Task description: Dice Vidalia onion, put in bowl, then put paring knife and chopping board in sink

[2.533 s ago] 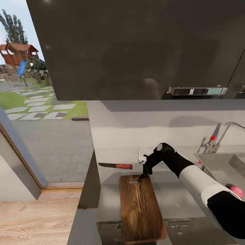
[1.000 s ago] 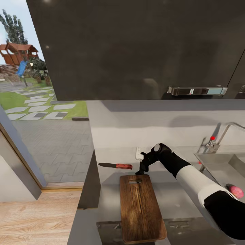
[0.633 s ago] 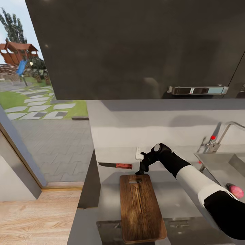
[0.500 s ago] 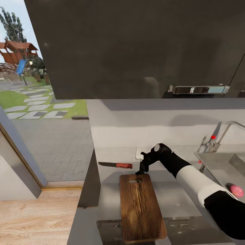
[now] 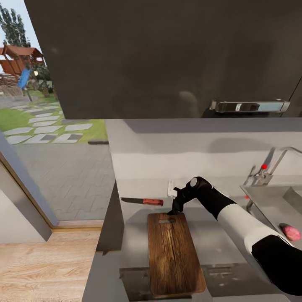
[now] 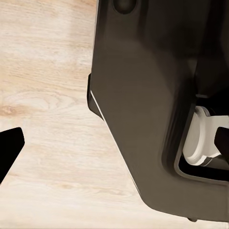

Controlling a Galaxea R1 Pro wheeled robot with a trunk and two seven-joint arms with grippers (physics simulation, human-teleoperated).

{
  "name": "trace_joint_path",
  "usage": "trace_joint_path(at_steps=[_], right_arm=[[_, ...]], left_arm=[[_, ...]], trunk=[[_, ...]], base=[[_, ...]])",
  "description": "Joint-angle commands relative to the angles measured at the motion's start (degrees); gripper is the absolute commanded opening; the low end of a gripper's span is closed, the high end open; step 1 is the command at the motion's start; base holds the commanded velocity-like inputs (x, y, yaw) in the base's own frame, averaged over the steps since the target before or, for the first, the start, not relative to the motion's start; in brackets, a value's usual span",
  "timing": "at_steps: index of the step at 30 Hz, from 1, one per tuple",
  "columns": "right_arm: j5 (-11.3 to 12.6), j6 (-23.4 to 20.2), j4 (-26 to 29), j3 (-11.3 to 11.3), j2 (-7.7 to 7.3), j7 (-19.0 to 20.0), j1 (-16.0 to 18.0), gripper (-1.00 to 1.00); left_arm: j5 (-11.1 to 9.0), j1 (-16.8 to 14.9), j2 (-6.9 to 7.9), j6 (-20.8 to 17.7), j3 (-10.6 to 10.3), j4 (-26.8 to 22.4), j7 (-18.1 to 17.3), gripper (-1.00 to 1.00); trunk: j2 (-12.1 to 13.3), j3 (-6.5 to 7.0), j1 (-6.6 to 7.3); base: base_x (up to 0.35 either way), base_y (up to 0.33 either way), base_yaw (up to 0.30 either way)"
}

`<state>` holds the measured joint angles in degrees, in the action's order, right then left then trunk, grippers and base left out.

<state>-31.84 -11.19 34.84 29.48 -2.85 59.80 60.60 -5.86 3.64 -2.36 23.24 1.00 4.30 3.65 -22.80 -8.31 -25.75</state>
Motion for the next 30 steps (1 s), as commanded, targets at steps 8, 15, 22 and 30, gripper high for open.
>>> trace_joint_path(at_steps=[8,15,22,30], right_arm=[[0.1,-0.6,0.1,0.2,-0.06,0.1,0.0,1.00],[0.1,-0.6,0.1,0.2,-0.13,0.1,0.0,1.00],[0.1,-0.6,0.1,0.2,-0.30,0.1,0.0,1.00],[0.0,-0.4,0.1,0.1,-0.49,0.1,0.0,1.00]], left_arm=[[-0.4,0.0,-0.02,0.3,0.1,0.1,-0.1,1.00],[-0.4,0.0,-0.02,0.3,0.1,0.1,-0.1,1.00],[-0.4,0.0,-0.02,0.3,0.1,0.1,-0.1,1.00],[-0.4,0.0,-0.02,0.3,0.1,0.1,-0.1,1.00]], trunk=[[-0.1,-0.85,-0.03],[-0.1,-1.50,-0.03],[-0.1,-2.15,-0.03],[-0.1,-2.81,-0.03]], base=[[0.000,0.000,0.000],[0.000,0.000,0.000],[0.000,0.000,0.000],[0.000,0.000,0.000]])
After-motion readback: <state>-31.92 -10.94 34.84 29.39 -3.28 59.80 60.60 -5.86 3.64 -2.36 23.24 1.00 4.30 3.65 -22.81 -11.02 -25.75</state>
